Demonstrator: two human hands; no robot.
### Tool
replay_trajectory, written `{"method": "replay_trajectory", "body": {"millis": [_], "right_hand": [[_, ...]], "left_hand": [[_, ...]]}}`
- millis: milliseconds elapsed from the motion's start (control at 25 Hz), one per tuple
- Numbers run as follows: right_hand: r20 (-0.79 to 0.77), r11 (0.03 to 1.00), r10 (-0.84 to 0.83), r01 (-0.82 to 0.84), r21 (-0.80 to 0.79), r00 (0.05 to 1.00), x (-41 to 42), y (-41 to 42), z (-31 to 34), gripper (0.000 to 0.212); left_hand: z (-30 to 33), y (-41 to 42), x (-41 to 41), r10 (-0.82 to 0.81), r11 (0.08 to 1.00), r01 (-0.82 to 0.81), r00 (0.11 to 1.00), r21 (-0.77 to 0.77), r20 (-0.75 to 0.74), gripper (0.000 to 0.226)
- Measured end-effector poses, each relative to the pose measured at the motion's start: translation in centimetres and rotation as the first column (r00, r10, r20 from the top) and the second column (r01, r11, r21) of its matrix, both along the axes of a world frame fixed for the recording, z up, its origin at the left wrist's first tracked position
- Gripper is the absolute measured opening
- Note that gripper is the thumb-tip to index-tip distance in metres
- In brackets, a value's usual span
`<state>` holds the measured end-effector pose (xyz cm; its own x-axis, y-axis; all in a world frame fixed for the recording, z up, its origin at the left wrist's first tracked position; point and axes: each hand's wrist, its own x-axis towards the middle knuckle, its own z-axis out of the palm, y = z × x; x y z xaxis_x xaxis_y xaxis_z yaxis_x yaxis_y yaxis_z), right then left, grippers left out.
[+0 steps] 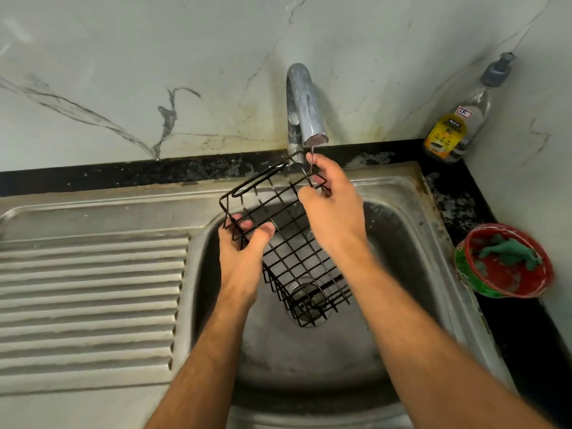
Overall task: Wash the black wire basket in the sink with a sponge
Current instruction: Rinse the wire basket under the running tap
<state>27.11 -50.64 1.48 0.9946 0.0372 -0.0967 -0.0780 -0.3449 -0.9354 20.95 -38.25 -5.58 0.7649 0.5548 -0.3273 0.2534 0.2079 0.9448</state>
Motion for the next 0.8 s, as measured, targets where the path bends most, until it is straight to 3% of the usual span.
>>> {"method": "replay_trajectory", "body": {"millis": [80,160,200,240,320,360,440,480,560,640,720,800], "right_hand": [[-0.024,0.996,0.013,-0.011,0.09,1.0,0.6,-0.3,0.9,0.071],[-0.011,0.994,0.032,-0.031,0.103,0.999,0.9,-0.8,1.6,0.073],[-0.004,0.993,0.03,-0.03,0.117,1.0,1.0,-0.9,1.6,0.07],[0.012,0.992,0.01,-0.011,0.127,1.0,1.1,-0.9,1.4,0.065],[0.036,0.984,-0.105,0.099,0.147,0.994,1.0,-0.8,0.3,0.054],[0.024,0.968,-0.179,0.172,0.183,0.984,0.9,-0.7,-0.4,0.051],[-0.002,0.919,-0.294,0.283,0.275,0.956,0.5,-0.7,-1.7,0.047],[-0.01,0.893,-0.335,0.32,0.318,0.942,0.4,-0.9,-2.2,0.046],[-0.009,0.848,-0.381,0.354,0.394,0.924,0.5,-1.3,-3.0,0.043],[0.03,0.846,-0.386,0.341,0.41,0.922,0.3,-1.3,-3.2,0.042],[0.124,0.898,-0.334,0.276,0.343,0.934,-0.7,-1.0,-3.5,0.042],[0.229,0.96,-0.225,0.174,0.221,0.947,-1.9,-1.0,-4.0,0.045]], "left_hand": [[-0.3,1.8,-0.8,-0.104,0.974,0.125,0.987,-0.189,0.12,0.062],[-0.3,4.1,-1.3,-0.234,0.875,0.312,0.942,-0.372,0.239,0.101],[0.1,5.0,-1.4,-0.276,0.85,0.352,0.931,-0.391,0.237,0.113],[0.6,5.6,-1.2,-0.284,0.867,0.339,0.938,-0.365,0.199,0.114],[2.1,5.9,-0.2,-0.34,0.936,0.343,0.939,-0.083,0.045,0.099],[3.1,5.6,0.3,-0.447,0.886,0.45,0.893,0.108,-0.057,0.093],[4.7,4.0,1.1,-0.623,0.693,0.66,0.75,0.289,-0.221,0.075],[5.3,3.1,1.2,-0.646,0.663,0.688,0.725,0.294,-0.239,0.069],[6.5,1.4,1.2,-0.622,0.696,0.655,0.755,0.295,-0.208,0.08],[7.0,0.2,1.3,-0.582,0.669,0.616,0.782,0.415,-0.222,0.09],[6.9,-0.4,1.7,-0.52,0.627,0.588,0.804,0.511,-0.287,0.092],[6.6,-0.3,1.9,-0.472,0.654,0.561,0.827,0.508,-0.305,0.08]]}}
